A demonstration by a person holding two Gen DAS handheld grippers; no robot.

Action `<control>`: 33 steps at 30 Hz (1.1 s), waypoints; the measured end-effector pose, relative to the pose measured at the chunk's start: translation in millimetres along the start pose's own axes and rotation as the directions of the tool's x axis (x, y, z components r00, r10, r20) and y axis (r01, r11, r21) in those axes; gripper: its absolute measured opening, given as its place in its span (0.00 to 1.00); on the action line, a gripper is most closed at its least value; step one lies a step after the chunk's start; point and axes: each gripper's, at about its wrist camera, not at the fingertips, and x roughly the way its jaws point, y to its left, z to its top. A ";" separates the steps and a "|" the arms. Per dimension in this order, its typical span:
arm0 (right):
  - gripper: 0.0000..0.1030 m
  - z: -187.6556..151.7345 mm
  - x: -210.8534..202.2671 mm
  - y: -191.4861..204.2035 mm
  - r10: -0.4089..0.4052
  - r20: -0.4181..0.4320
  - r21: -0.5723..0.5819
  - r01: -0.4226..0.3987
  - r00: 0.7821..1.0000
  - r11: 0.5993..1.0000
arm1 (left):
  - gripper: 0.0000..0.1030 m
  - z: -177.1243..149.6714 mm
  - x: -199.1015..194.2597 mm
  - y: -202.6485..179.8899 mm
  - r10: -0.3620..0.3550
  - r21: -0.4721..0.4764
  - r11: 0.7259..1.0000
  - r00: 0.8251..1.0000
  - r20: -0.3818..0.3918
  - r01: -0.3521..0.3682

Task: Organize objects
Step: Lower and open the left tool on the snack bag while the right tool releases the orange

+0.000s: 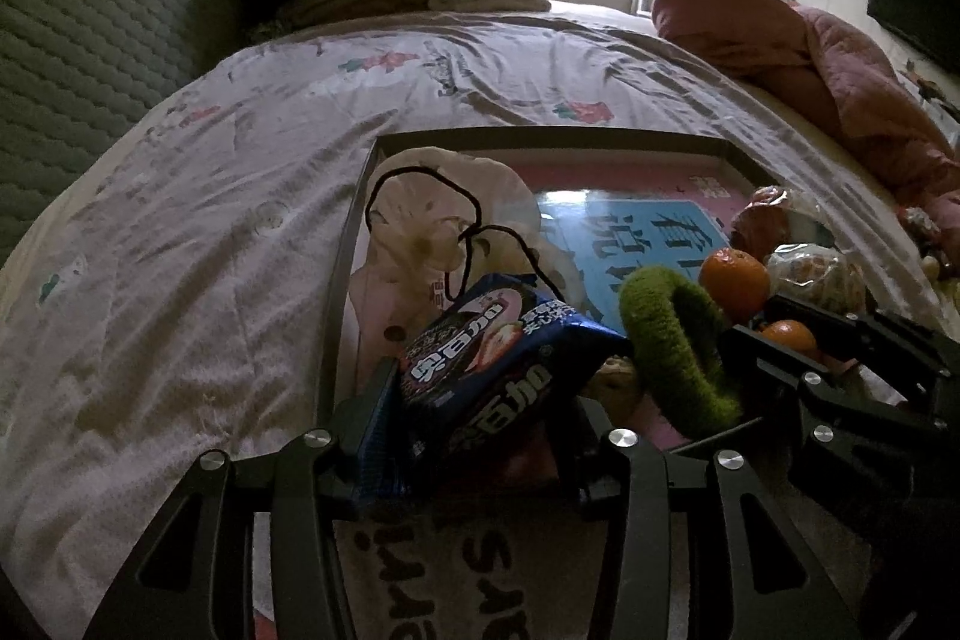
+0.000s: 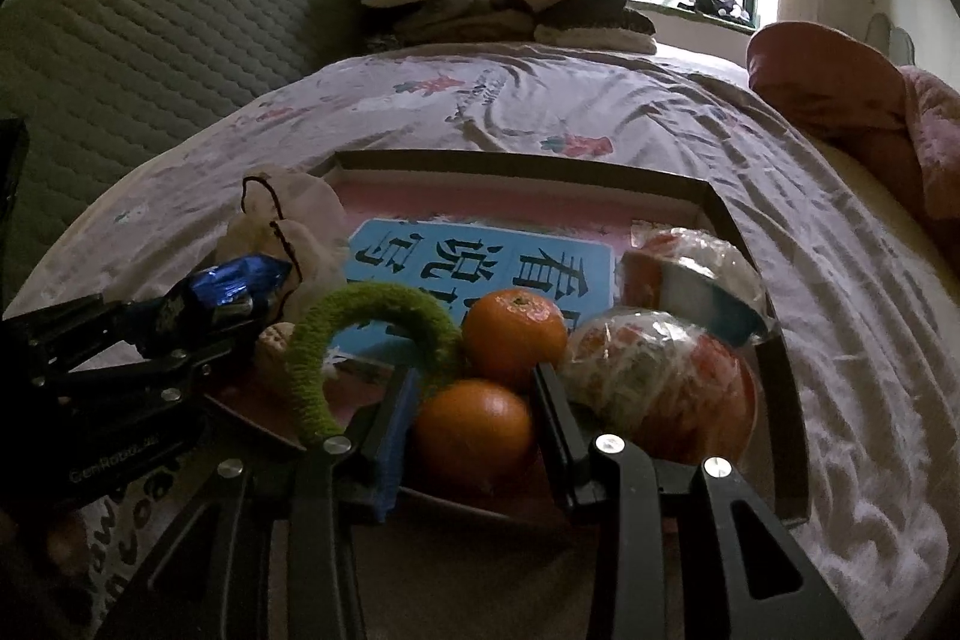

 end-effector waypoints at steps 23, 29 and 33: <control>0.48 2.3 -1.6 -3.3 -0.009 -0.014 0.014 0.009 1.000 1.000 | 0.73 2.6 -11.1 2.9 -0.043 -0.034 0.998 0.999 0.026 0.043; 0.48 2.3 -4.7 -4.8 -0.010 -0.002 0.018 0.010 1.000 1.000 | 0.73 3.3 -15.9 4.3 -0.053 -0.042 0.998 0.998 0.036 0.055; 0.50 3.3 -7.7 -5.6 -0.010 0.008 0.021 0.010 1.000 1.000 | 0.73 3.3 -21.5 3.3 -0.059 -0.038 0.997 0.997 0.052 0.061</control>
